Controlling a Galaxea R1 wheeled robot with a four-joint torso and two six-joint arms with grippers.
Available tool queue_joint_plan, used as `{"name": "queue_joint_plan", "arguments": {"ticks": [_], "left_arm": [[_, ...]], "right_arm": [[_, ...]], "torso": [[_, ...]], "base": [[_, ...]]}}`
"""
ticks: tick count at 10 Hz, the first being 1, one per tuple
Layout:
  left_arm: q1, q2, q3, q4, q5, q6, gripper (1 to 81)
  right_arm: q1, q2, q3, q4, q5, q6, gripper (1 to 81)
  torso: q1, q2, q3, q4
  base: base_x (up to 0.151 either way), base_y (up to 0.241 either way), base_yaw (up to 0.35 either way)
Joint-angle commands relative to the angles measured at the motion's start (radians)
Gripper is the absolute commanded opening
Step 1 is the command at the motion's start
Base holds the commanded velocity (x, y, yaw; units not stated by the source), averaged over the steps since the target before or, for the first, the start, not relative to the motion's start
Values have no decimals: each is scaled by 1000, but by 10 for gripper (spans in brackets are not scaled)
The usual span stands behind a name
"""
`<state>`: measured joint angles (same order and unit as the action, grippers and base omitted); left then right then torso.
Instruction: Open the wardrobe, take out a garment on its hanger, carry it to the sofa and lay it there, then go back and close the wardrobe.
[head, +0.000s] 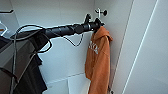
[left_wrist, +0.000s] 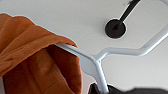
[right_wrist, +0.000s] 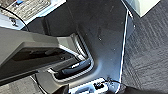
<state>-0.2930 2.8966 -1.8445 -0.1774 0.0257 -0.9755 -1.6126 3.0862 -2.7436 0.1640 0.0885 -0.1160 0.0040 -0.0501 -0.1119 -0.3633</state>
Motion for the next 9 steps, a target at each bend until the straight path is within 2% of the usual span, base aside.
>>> {"name": "queue_joint_plan", "arguments": {"ticks": [1, 5, 6, 7, 8, 9], "left_arm": [[-271, -26, 27, 39, -96, 31, 10], [-346, -109, 99, 41, -56, 31, 10], [-349, -129, 125, 41, -43, 31, 10], [-346, -141, 142, 47, -40, 31, 10], [-341, -147, 154, 55, -18, 31, 10], [-337, -147, 156, 56, -13, 31, 10]], "right_arm": [[29, 8, 6, 11, -59, -2, 811], [35, 8, 12, 8, -59, -4, 811], [36, 8, 15, 6, -59, -4, 811], [36, 8, 21, 5, -59, -4, 811], [38, 10, 23, 3, -59, -4, 811], [39, 8, 23, 3, -58, -4, 811]], "torso": [[0, 0, 0, 0], [0, 0, 0, 0], [0, 0, 0, 98], [0, 0, 0, 106], [0, 0, 0, 128], [0, 0, 0, 160]], "base": [[0, 0, 0], [0, 0, 0], [0, 0, 0], [0, 0, 0], [0, 0, 0], [0, 0, 0]]}}
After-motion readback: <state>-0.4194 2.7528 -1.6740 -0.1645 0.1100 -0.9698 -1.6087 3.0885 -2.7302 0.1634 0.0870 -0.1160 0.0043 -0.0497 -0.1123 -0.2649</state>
